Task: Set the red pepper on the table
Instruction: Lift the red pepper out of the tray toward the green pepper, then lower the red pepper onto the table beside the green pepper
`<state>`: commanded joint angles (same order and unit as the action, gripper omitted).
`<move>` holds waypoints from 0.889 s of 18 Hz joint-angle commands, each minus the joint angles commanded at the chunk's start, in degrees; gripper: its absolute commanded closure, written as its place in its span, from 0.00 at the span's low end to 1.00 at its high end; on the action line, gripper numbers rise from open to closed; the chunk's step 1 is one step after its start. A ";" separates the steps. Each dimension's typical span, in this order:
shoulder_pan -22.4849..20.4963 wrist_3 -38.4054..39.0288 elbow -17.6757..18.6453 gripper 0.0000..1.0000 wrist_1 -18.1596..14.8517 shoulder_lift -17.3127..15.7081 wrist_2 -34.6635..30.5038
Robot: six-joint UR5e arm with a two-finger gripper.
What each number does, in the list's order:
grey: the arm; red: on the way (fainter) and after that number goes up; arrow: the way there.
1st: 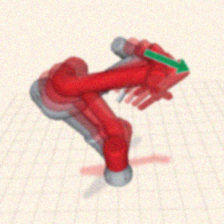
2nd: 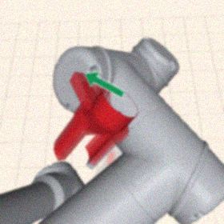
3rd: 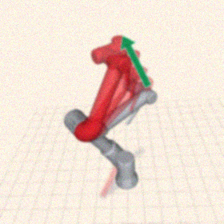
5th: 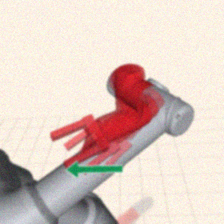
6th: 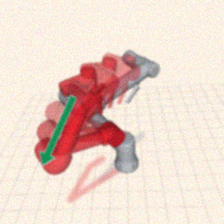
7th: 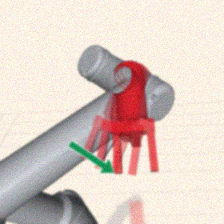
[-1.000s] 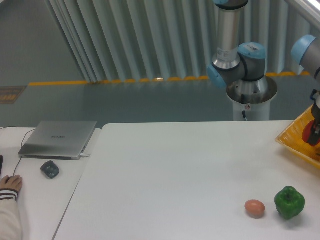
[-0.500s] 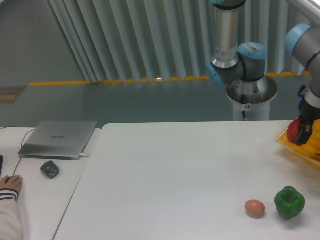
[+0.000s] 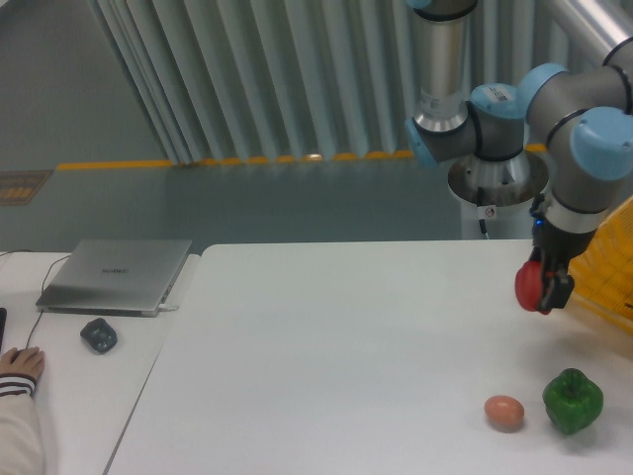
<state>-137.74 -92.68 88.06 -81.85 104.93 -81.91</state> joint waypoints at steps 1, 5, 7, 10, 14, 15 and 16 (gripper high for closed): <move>1.06 1.44 0.18 0.40 1.42 0.18 -0.35; 1.86 4.17 1.23 0.40 3.10 0.36 -2.90; 2.21 4.79 1.84 0.40 5.20 0.45 -3.61; 2.56 4.71 5.17 0.40 8.28 1.32 -4.92; 2.91 4.53 5.98 0.40 8.11 2.99 -5.19; 2.92 4.53 5.98 0.40 8.02 3.34 -5.19; 3.00 4.62 5.98 0.40 8.11 3.70 -5.19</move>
<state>-134.74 -88.07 94.04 -73.74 108.63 -87.10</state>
